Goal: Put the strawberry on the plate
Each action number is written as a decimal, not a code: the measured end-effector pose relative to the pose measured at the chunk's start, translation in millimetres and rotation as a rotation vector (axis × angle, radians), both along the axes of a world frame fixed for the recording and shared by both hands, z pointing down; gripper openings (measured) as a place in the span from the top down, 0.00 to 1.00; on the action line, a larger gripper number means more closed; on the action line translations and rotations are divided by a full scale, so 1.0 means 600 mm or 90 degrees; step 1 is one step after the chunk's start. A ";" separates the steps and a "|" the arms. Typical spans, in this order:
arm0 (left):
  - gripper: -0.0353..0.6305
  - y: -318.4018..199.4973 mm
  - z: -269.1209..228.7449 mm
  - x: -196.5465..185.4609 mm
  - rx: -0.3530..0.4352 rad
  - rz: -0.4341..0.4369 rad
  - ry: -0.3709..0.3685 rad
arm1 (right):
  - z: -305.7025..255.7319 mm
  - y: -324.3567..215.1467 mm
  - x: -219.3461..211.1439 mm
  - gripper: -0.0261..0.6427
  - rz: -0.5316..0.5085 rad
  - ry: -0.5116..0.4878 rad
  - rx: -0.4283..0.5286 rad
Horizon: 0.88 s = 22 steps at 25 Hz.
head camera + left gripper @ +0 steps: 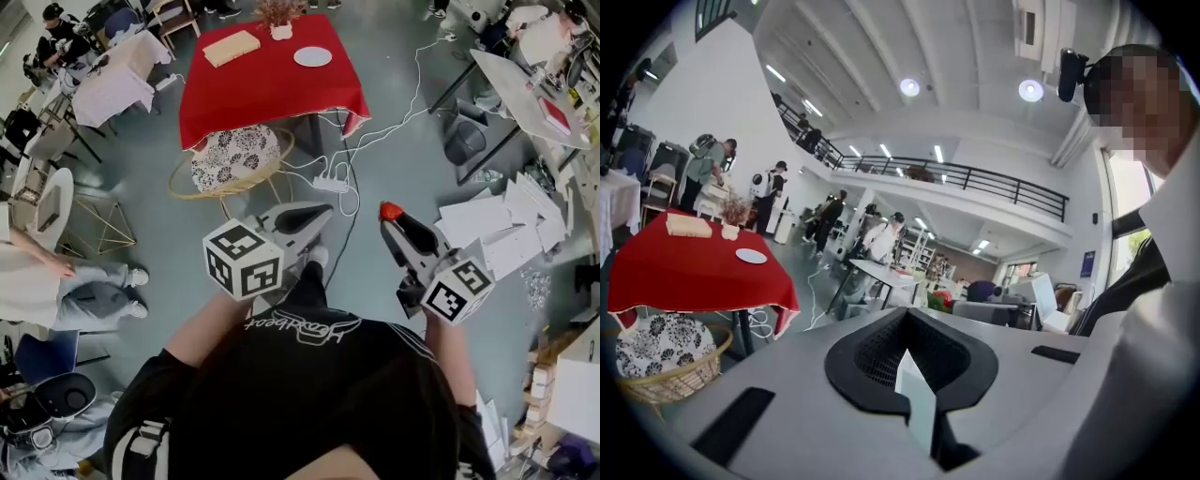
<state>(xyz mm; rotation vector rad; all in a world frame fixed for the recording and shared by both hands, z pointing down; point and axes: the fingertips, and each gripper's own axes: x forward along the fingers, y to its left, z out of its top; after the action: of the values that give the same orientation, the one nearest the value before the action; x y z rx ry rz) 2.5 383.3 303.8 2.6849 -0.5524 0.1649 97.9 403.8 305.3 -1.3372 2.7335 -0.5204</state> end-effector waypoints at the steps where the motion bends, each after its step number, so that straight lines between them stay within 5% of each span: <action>1: 0.94 -0.034 0.001 0.001 -0.006 0.001 -0.001 | 0.001 -0.033 0.001 0.77 0.002 -0.003 -0.006; 12: 0.94 -0.405 0.000 -0.025 -0.043 -0.011 0.006 | -0.005 -0.380 -0.022 0.77 0.002 0.009 -0.054; 22: 0.94 -0.578 0.008 -0.030 -0.048 0.002 0.006 | -0.003 -0.553 -0.029 0.77 0.016 0.010 -0.053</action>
<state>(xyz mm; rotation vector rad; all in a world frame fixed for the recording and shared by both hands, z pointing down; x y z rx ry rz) -15.6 36.6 308.9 2.6120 -0.5290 0.1705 80.7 71.8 303.6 -1.3977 2.7319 -0.6322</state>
